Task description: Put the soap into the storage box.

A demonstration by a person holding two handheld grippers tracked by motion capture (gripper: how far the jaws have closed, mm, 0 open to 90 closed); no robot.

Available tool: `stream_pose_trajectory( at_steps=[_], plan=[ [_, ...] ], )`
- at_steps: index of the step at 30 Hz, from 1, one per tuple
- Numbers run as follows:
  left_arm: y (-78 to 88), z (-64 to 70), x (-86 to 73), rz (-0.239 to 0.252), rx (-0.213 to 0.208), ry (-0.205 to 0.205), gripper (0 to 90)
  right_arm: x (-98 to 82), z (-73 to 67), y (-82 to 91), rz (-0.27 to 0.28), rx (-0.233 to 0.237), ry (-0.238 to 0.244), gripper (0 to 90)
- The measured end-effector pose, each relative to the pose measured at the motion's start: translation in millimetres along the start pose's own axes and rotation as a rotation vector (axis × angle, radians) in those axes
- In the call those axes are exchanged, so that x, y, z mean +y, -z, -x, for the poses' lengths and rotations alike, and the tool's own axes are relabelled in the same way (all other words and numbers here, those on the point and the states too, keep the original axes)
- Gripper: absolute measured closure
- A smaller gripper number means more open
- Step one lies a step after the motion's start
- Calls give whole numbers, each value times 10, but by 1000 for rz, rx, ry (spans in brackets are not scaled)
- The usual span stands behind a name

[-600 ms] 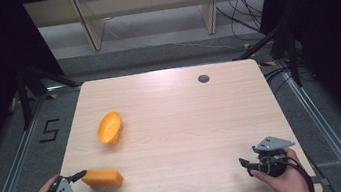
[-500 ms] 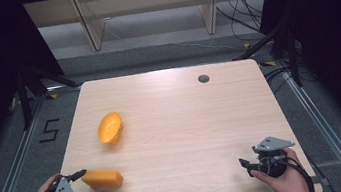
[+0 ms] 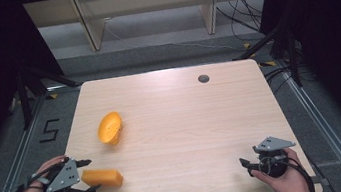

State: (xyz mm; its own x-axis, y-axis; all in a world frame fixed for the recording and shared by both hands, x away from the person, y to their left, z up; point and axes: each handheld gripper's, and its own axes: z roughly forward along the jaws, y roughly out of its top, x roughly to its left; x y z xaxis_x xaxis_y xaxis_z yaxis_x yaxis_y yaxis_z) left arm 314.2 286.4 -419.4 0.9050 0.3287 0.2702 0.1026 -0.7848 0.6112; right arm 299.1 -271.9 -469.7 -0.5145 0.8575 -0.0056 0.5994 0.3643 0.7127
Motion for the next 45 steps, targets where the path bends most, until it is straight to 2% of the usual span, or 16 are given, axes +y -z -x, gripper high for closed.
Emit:
stream_pose_trajectory(
  at_steps=[2,3,4,5,7,9,10,13,14,33,34,36,40,42,44,45],
  plan=[
    [-53,-40,57,-55,-40,-38,244,-3,-13,15,-12,-9,-22,354],
    [-84,-95,115,-126,-89,-94,256,-1,-3,8,-10,-7,-13,354],
    [-84,-95,115,-126,-89,-94,257,-1,-3,8,-10,-7,-13,354],
    [-129,-132,173,-189,-117,-140,258,-7,20,-12,6,-14,25,354],
    [-146,-138,192,-204,-124,-138,260,-10,13,-10,-3,-11,16,354],
    [-174,-163,243,-269,-146,-185,259,-3,10,-14,0,13,4,353],
    [-188,-171,260,-280,-149,-198,255,-3,-2,7,-10,-12,-17,353],
    [-246,-190,282,-302,-184,-209,258,-7,-2,-4,-14,-1,-20,352],
    [-291,-201,287,-328,-200,-229,255,-13,15,-20,-1,-1,10,352],
    [-635,-219,174,-495,-278,-244,248,-19,-4,-18,-29,-8,-4,346],
    [-651,-224,167,-506,-281,-240,274,-16,-26,-12,-47,0,-37,344],
    [-695,-233,153,-538,-277,-259,286,-22,17,-30,-30,0,29,344],
    [-740,-233,141,-560,-298,-258,338,-18,-8,-14,-45,0,-15,344],
    [-759,-217,132,-565,-312,-231,356,-18,-7,-15,-45,-1,-14,344],
    [-779,-213,135,-587,-321,-243,388,-23,23,-38,-27,8,33,344],
    [-788,-209,135,-598,-322,-245,411,-22,9,-23,-40,-3,14,344]
  ],
)
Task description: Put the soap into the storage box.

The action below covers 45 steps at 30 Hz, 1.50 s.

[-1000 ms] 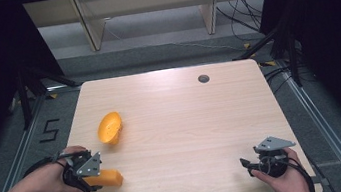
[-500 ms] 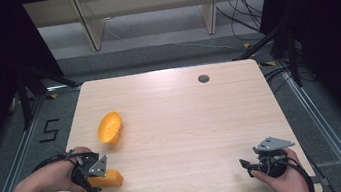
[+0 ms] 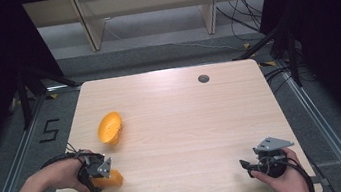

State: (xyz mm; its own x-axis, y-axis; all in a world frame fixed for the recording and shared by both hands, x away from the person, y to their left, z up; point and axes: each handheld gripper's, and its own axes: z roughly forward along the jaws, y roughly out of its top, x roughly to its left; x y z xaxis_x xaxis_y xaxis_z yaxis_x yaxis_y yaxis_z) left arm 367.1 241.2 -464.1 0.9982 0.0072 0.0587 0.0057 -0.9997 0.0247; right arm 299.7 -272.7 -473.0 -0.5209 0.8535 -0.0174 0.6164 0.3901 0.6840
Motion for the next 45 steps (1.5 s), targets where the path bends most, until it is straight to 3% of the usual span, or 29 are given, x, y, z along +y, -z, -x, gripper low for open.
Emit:
stream_pose_trajectory(
  at_steps=[5,7,10,11,14,19,20,21,23,25,26,28,29,30,31,33,34,35,37,38,39,40,42,43,45],
  plan=[
    [-1,-19,33,-4,-2,-5,463,1,-16,4,-17,5,-22,344],
    [-35,-53,44,7,-18,-5,445,-2,5,-4,0,1,5,345],
    [-72,-69,49,4,-34,-2,436,-3,4,-8,-2,-1,2,345],
    [-88,-78,54,0,-37,-4,438,3,-10,0,-10,3,-19,345],
    [-115,-100,76,3,-50,-13,456,-3,3,-8,-1,1,4,345],
    [-117,-105,96,2,-40,-46,587,-5,-1,-6,-6,3,1,345],
    [-117,-99,96,1,-39,-53,597,0,-16,1,-17,6,-25,345],
    [-116,-87,95,4,-35,-41,598,-7,-3,-8,-11,4,-3,345],
    [-115,-77,88,14,-35,-30,600,-7,-4,-9,-14,7,-4,344],
    [-110,-54,78,26,-31,-18,601,-7,-26,-8,-27,18,-30,344],
    [-105,-37,72,36,-31,-4,601,-10,5,-36,-7,26,21,344],
    [-87,-14,63,50,-24,0,601,-9,-12,-18,-23,15,-2,344],
    [-62,24,59,63,-32,33,601,-9,-4,-24,-17,16,8,345],
    [-62,24,59,63,-32,33,601,-10,-4,-25,-17,17,8,345],
    [-41,42,65,57,-30,34,601,-10,-23,-13,-34,20,-17,345],
    [-27,52,71,54,-30,42,601,-6,-12,-17,-24,18,3,345],
    [-11,57,77,54,-27,52,601,-2,-21,-9,-24,19,-13,345],
    [8,70,81,61,-37,79,601,-2,-21,-9,-24,19,-13,345],
    [44,66,88,65,-38,94,601,-2,-9,-17,-8,28,-2,346],
    [79,61,100,80,-34,144,601,-1,-27,-1,-19,18,-26,346],
    [79,61,100,80,-34,144,602,-1,-27,-1,-19,18,-26,346],
    [102,61,113,98,-17,192,602,-1,-13,-1,-7,15,-6,347],
    [112,62,119,102,-9,214,602,8,-15,8,2,16,-19,350],
    [120,64,124,117,3,264,603,11,-5,8,11,16,-8,352],
    [138,67,139,163,45,401,602,6,-7,15,15,6,-13,353]
  ],
)
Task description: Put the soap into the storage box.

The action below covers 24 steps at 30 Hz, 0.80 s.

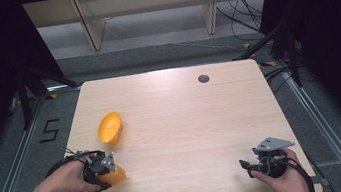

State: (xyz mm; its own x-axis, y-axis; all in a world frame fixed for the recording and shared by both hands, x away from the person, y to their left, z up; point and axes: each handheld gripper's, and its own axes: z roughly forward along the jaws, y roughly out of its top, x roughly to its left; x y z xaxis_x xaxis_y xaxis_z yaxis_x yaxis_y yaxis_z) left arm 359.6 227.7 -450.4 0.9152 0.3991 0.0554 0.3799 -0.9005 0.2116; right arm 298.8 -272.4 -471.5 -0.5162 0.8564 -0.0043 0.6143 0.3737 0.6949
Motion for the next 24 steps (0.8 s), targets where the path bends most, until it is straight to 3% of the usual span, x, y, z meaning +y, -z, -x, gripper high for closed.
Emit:
stream_pose_trajectory(
  at_steps=[3,4,5,6,7,8,9,10,11,13,14,15,16,19,21,22,24],
  plan=[
    [7,76,19,33,43,101,603,2,2,8,5,-2,-3,354],
    [10,85,27,34,41,134,603,2,2,8,5,-2,-3,354],
    [16,100,46,50,36,196,602,3,8,2,14,-2,9,354],
    [1,113,56,187,18,464,603,4,-4,6,11,1,-3,354],
    [1,113,56,187,18,464,603,4,-4,6,11,1,-3,354],
    [12,103,66,170,-7,526,603,4,-9,7,7,3,-8,355],
    [13,100,93,130,-3,546,603,4,-9,7,7,3,-8,355],
    [11,103,117,112,33,545,603,4,-10,7,6,2,-8,355],
    [3,113,146,107,59,572,603,4,-7,7,9,0,-4,354],
    [-14,82,190,98,63,617,603,12,-20,22,2,0,-24,354],
    [-23,88,225,102,57,665,603,7,-35,19,5,8,-46,355],
    [-19,85,244,97,53,679,603,6,-30,16,2,15,-41,355],
    [-15,59,261,98,53,668,603,8,-6,12,9,10,-15,355],
    [-2,58,350,98,50,754,603,9,-23,16,10,6,-30,355],
    [20,37,399,105,47,784,603,8,9,2,26,6,29,355],
    [43,13,441,105,43,808,603,7,0,9,22,3,13,355],
    [50,3,456,105,46,814,603,12,-6,12,22,18,-5,355]
  ],
)
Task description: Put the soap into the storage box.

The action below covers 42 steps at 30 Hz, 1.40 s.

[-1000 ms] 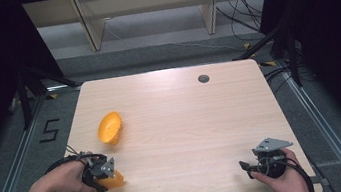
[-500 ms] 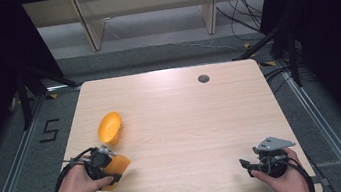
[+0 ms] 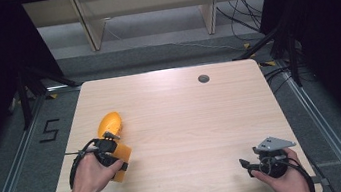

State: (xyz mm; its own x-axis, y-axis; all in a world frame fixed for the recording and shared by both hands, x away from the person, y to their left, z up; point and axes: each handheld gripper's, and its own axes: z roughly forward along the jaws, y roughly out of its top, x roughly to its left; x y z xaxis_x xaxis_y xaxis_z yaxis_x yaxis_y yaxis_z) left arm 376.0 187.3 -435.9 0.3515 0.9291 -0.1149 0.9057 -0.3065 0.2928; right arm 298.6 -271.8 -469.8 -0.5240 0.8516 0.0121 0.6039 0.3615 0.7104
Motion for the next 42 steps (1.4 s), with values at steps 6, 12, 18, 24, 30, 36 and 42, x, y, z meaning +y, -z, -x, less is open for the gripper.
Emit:
stream_pose_trajectory(
  at_steps=[6,12,18,24,30,36,42],
  plan=[
    [100,-36,149,22,-11,39,603,0,-29,17,-12,-17,-34,355],
    [183,-91,260,39,4,69,603,0,-11,11,-7,-13,-13,355],
    [222,-195,388,44,8,116,604,0,-9,11,-9,-14,-9,355],
    [307,-294,551,66,24,137,603,0,-3,13,-6,-16,-6,355],
    [310,-345,682,54,38,139,604,-2,-5,10,0,-12,-7,355],
    [350,-408,831,47,53,159,603,-2,2,10,-4,-15,-1,355],
    [320,-492,991,29,76,167,603,-5,9,7,3,-15,14,355]
  ],
)
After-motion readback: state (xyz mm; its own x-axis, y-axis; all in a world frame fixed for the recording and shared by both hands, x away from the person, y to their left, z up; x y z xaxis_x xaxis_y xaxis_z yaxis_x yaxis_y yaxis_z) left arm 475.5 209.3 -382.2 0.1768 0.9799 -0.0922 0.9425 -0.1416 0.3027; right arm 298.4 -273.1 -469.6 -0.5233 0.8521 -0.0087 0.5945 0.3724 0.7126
